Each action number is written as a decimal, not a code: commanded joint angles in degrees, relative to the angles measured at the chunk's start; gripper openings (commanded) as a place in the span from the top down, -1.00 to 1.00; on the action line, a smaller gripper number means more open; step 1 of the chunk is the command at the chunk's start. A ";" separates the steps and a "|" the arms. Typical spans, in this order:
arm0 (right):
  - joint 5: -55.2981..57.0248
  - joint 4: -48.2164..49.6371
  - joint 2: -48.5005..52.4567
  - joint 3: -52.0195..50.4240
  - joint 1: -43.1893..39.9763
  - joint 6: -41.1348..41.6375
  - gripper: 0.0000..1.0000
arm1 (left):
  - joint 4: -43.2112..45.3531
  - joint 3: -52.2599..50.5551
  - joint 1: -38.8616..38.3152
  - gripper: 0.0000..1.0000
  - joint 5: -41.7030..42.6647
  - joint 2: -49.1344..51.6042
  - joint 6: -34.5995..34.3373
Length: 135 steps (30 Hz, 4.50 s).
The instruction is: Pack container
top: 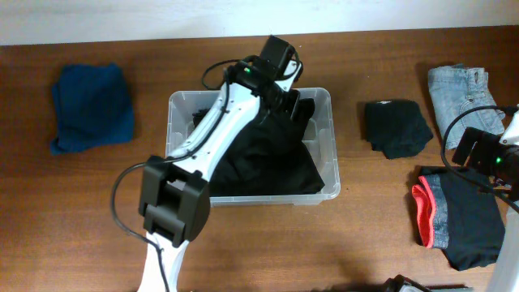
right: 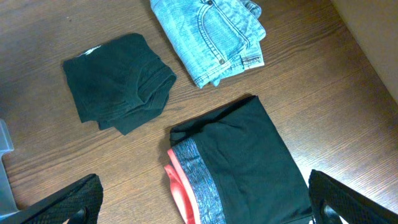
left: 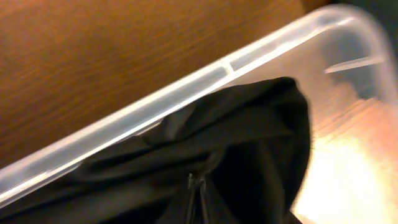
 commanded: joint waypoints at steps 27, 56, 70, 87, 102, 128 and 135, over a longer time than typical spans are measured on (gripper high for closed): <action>-0.13 0.15 -0.22 0.55 -0.20 0.50 -0.97 | 4.04 1.90 -7.89 0.89 -1.53 5.79 -0.50; -0.13 0.15 -0.22 0.55 -0.20 0.50 -0.96 | -36.61 19.58 4.85 0.33 -11.63 5.88 -3.08; -0.13 0.15 -0.22 0.55 -0.20 0.50 -0.97 | -22.38 3.43 5.60 0.99 -4.72 5.97 -2.86; -0.13 0.15 -0.22 0.55 -0.20 0.50 -0.97 | -15.58 -5.75 5.18 0.99 -3.63 5.92 -2.84; -0.13 0.15 -0.22 0.55 -0.20 0.50 -0.97 | -19.50 -6.60 4.50 0.99 -2.78 5.92 -4.50; -0.13 0.15 -0.22 0.55 -0.20 0.50 -0.96 | -1.84 -6.60 6.64 0.99 -3.69 5.92 -4.55; -0.13 0.15 -0.22 0.55 -0.20 0.52 -0.97 | -4.63 -4.20 7.13 0.99 -3.67 5.64 -4.09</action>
